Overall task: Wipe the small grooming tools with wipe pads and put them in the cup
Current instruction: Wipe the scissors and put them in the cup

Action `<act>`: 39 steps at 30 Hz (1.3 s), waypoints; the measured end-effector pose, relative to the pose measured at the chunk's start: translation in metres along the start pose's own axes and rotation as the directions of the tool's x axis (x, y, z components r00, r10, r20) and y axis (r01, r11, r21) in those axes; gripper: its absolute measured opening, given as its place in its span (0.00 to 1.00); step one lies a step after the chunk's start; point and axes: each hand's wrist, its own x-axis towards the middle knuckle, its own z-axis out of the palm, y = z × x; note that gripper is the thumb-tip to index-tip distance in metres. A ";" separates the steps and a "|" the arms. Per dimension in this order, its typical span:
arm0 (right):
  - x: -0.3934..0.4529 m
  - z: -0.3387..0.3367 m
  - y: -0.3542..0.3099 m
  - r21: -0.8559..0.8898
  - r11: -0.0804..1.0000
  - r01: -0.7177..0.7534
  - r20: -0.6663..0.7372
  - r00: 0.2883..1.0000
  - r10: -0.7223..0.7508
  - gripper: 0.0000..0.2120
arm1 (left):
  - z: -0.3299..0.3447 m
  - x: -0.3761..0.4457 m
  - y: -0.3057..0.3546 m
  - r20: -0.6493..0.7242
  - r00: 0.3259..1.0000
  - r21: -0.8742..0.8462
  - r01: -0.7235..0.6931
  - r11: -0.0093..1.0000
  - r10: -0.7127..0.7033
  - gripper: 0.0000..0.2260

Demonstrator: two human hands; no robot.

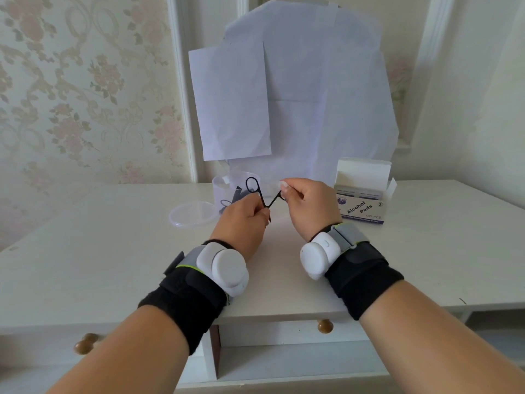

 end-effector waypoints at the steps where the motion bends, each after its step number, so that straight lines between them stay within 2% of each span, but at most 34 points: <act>1: -0.001 0.000 -0.001 -0.021 1.000 0.012 0.014 1.000 -0.011 0.12 | -0.001 0.000 0.000 -0.012 1.000 -0.006 0.002 1.000 -0.002 0.08; 7: -0.004 0.007 -0.006 -0.043 0.994 0.098 0.188 0.978 -0.089 0.12 | -0.005 0.002 -0.003 -0.082 0.995 -0.095 0.057 0.994 -0.065 0.09; 15: -0.003 0.006 -0.007 -0.113 0.973 0.201 0.212 0.962 -0.174 0.14 | -0.006 0.003 -0.004 -0.101 0.993 -0.093 0.054 0.994 -0.063 0.09; 20: -0.005 0.002 -0.011 0.021 0.995 0.102 0.203 0.974 -0.104 0.14 | -0.008 0.003 -0.004 -0.151 0.983 -0.216 0.067 0.974 -0.101 0.08; 25: -0.007 -0.002 -0.014 0.150 0.988 -0.041 0.178 0.984 0.014 0.09 | -0.009 0.005 -0.006 -0.202 0.969 -0.351 0.064 0.934 -0.142 0.09; 31: -0.001 -0.007 -0.008 0.291 0.931 -0.222 -0.027 0.970 0.240 0.08 | -0.011 0.005 -0.007 -0.263 0.953 -0.321 0.062 0.945 -0.152 0.10; 33: -0.001 -0.005 -0.007 0.309 0.920 -0.239 -0.018 0.966 0.257 0.07 | -0.011 0.005 -0.007 -0.249 0.959 -0.289 0.064 0.955 -0.139 0.09; 36: -0.002 -0.002 -0.010 0.237 0.944 -0.229 0.041 0.973 0.226 0.14 | -0.010 0.004 -0.005 -0.197 0.973 -0.275 0.063 0.959 -0.120 0.08; 39: 0.001 -0.004 -0.009 0.212 0.936 -0.282 0.051 0.959 0.278 0.17 | -0.009 0.002 -0.005 -0.132 0.985 -0.260 0.071 0.963 -0.108 0.07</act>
